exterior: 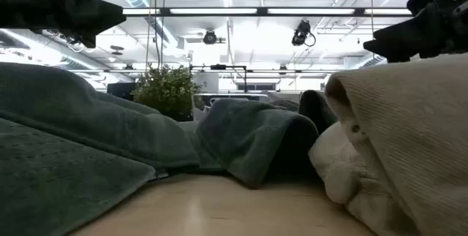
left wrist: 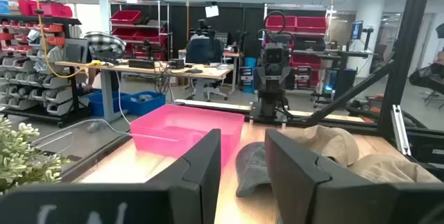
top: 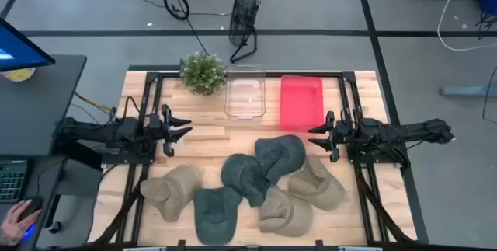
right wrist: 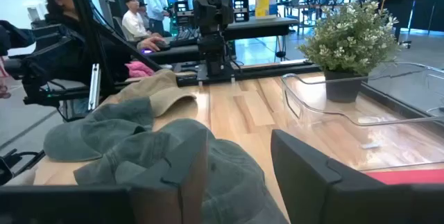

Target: Pick & Place hat

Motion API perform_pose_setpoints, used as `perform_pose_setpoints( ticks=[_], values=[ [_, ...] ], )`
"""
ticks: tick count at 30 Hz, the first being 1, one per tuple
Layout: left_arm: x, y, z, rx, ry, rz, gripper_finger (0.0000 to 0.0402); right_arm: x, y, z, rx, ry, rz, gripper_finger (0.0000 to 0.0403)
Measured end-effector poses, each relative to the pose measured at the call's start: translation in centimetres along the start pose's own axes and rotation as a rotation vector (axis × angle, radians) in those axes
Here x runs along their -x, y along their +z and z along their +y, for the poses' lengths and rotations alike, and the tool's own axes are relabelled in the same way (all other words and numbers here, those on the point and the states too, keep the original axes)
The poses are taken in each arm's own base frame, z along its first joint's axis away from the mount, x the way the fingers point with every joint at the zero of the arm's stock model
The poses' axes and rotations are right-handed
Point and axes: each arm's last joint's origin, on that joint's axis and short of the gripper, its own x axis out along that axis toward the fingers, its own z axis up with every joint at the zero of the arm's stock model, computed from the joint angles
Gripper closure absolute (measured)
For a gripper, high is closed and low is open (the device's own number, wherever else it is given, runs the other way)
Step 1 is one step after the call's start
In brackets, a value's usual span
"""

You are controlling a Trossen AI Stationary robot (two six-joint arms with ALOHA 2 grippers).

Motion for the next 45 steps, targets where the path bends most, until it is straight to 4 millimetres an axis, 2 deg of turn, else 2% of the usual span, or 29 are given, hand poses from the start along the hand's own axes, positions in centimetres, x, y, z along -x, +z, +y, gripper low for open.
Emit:
perform_pose_setpoints(
  ticks=[15, 19, 22, 27, 31, 35, 38, 41, 45],
  values=[
    [0.0, 0.2, 0.0, 0.007, 0.000, -0.018, 0.0285, 0.0, -0.1, 0.0, 0.016, 0.000, 0.005, 0.0238],
    [0.0, 0.3, 0.0, 0.027, 0.002, -0.023, 0.0285, 0.0, 0.6, 0.1, 0.093, 0.003, -0.057, 0.0238],
    [0.0, 0.4, 0.0, 0.054, 0.005, -0.038, 0.0285, 0.1, 1.6, 0.1, 0.084, 0.007, -0.161, 0.0238],
    [-0.1, 2.0, -0.1, 0.159, -0.017, -0.088, 0.0285, 0.5, 3.2, 0.3, 0.083, 0.023, -0.326, 0.0238],
    [-0.9, 4.3, -0.4, 0.087, -0.015, -0.056, 0.0284, 0.2, 4.6, 0.4, 0.087, 0.022, -0.318, 0.0238],
    [-2.5, 7.4, -1.1, -0.018, -0.009, 0.018, 0.0284, -0.9, 7.4, 0.9, 0.082, 0.048, -0.279, 0.0238],
    [-3.8, 9.3, -1.4, -0.074, 0.043, 0.085, 0.0284, -2.7, 9.0, 1.3, 0.047, 0.046, -0.130, 0.0238],
    [-4.8, 10.3, -1.6, -0.096, 0.120, 0.120, 0.0284, -5.1, 9.3, 1.6, -0.027, 0.027, 0.096, 0.0238],
    [-5.7, 10.3, -1.9, -0.111, 0.140, 0.148, 0.0284, -8.8, 8.2, 2.0, -0.104, -0.022, 0.350, 0.0238]
  ],
)
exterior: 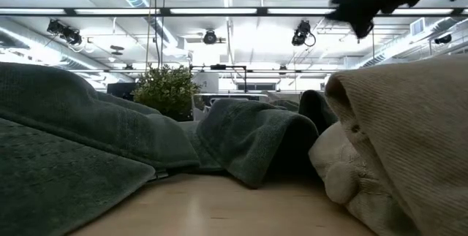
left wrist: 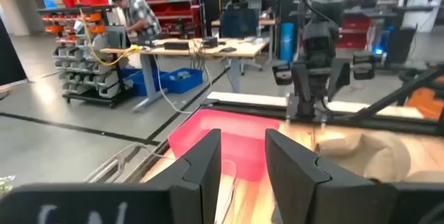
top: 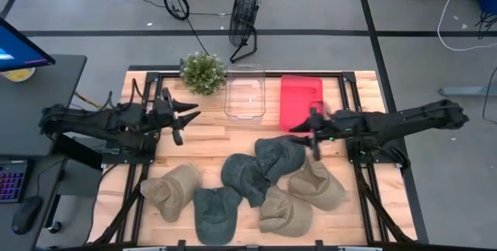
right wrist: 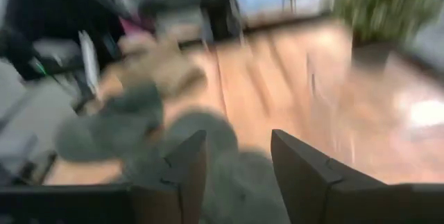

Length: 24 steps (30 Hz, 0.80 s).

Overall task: Pick & Place hat
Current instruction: Put the top gray cap into the red bin

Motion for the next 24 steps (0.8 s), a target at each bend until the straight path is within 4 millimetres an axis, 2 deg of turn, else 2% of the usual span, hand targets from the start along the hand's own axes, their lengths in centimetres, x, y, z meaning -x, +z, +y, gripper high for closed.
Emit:
perform_pose_setpoints(
  ticks=[3, 6, 8, 11, 16, 24],
  values=[
    [-0.3, -0.4, -0.2, -0.017, 0.000, 0.035, 0.0284, -3.0, -0.5, 0.1, 0.000, -0.035, 0.132, 0.0238],
    [-0.5, -0.7, -0.3, -0.034, -0.001, 0.062, 0.0284, -5.6, -0.4, 0.4, 0.101, -0.048, 0.223, 0.0238],
    [-0.5, -0.8, -0.3, -0.035, -0.001, 0.067, 0.0284, -7.1, -0.4, 0.4, 0.167, -0.061, 0.293, 0.0238],
    [-0.5, -0.8, -0.3, -0.027, -0.001, 0.067, 0.0284, -9.0, -0.2, 0.2, 0.179, -0.113, 0.403, 0.0238],
    [-0.5, -0.9, -0.3, -0.030, -0.001, 0.074, 0.0284, -11.2, -1.6, -0.2, 0.182, -0.121, 0.636, 0.0238],
    [-0.5, -1.3, -0.3, -0.053, -0.002, 0.117, 0.0284, -13.5, -4.1, -1.3, 0.194, -0.211, 0.735, 0.0239]
  ],
)
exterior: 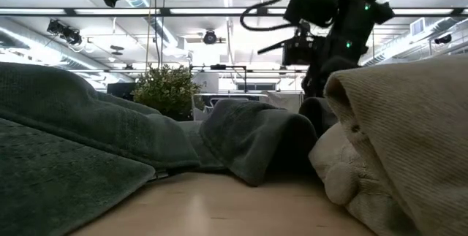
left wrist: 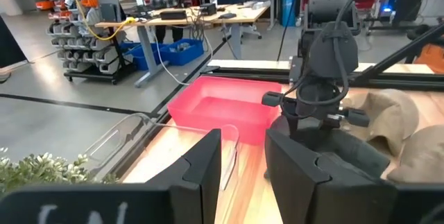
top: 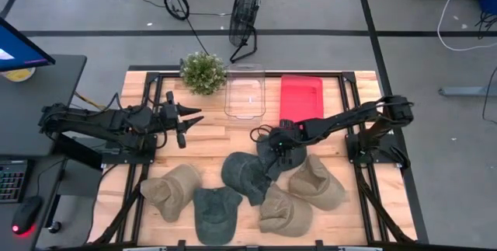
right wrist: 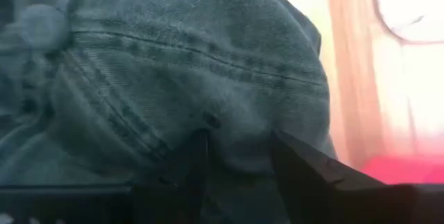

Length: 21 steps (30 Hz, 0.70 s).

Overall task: Pick & Place hat
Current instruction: Put the top gray cap into the red bin

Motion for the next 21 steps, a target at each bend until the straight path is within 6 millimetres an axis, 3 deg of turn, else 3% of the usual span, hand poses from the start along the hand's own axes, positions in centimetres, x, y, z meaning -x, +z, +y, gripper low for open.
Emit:
perform_pose_setpoints(
  ticks=[4, 8, 10, 14, 21],
  values=[
    [0.0, -0.2, 0.0, -0.007, 0.000, 0.015, 0.0284, -0.8, 0.4, 0.0, -0.037, 0.006, -0.028, 0.0271],
    [0.0, -0.3, 0.0, -0.015, 0.000, 0.032, 0.0284, -1.1, 0.4, 0.2, -0.030, 0.074, -0.024, 0.0363],
    [0.0, -0.3, 0.0, -0.015, 0.000, 0.032, 0.0284, -1.1, 0.4, 0.2, -0.035, 0.080, -0.026, 0.0390],
    [0.0, -0.4, 0.0, -0.018, -0.001, 0.040, 0.0284, 0.0, 0.9, 0.4, -0.048, 0.103, -0.044, 0.0390],
    [0.0, -0.9, 0.0, 0.009, 0.001, 0.081, 0.0284, 4.4, 4.0, 1.5, 0.046, 0.136, -0.149, 0.0399]
  ],
)
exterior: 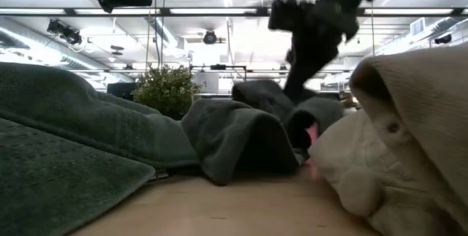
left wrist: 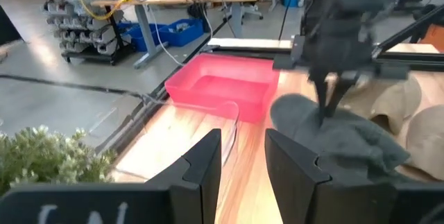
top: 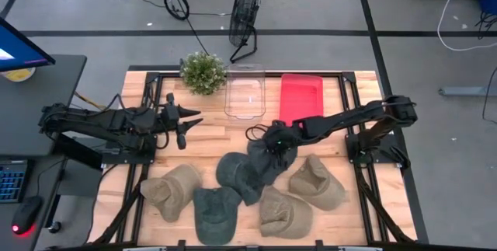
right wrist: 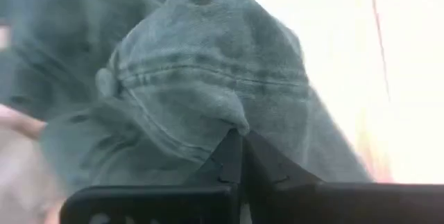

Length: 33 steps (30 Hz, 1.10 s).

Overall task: Pick & Place hat
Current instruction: Put the top gray cap into the red bin

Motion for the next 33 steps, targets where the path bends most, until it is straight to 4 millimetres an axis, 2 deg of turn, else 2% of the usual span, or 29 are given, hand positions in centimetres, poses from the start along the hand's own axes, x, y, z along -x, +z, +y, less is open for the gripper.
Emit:
perform_pose_setpoints(
  ticks=[4, 12, 16, 19, 22, 25, 27, 33],
  values=[
    [0.0, -0.1, 0.0, 0.019, 0.001, 0.013, 0.0284, 1.9, 1.0, 0.5, 0.047, -0.032, -0.003, 0.0400],
    [0.0, -0.3, 0.0, 0.037, 0.002, 0.030, 0.0284, 5.4, 2.4, 1.0, 0.121, -0.256, 0.103, 0.0402],
    [0.0, -0.3, 0.0, 0.036, 0.002, 0.032, 0.0284, 7.9, 2.7, 1.0, 0.220, -0.395, 0.210, 0.0402],
    [0.0, -0.4, 0.0, 0.036, 0.002, 0.033, 0.0284, 9.5, 2.6, 0.6, 0.356, -0.495, 0.321, 0.0402],
    [0.0, -0.4, 0.0, 0.034, 0.003, 0.036, 0.0284, 10.6, 1.9, -0.3, 0.522, -0.567, 0.479, 0.0403],
    [0.0, -0.4, 0.0, 0.034, 0.003, 0.036, 0.0284, 11.2, 1.0, -1.4, 0.647, -0.535, 0.659, 0.0403],
    [0.0, -0.4, 0.0, 0.034, 0.003, 0.036, 0.0284, 11.5, 0.6, -2.3, 0.673, -0.518, 0.739, 0.0403],
    [0.0, -0.4, 0.0, 0.034, 0.002, 0.036, 0.0284, 11.9, 0.4, -6.0, 0.705, -0.493, 0.834, 0.0403]
  ],
)
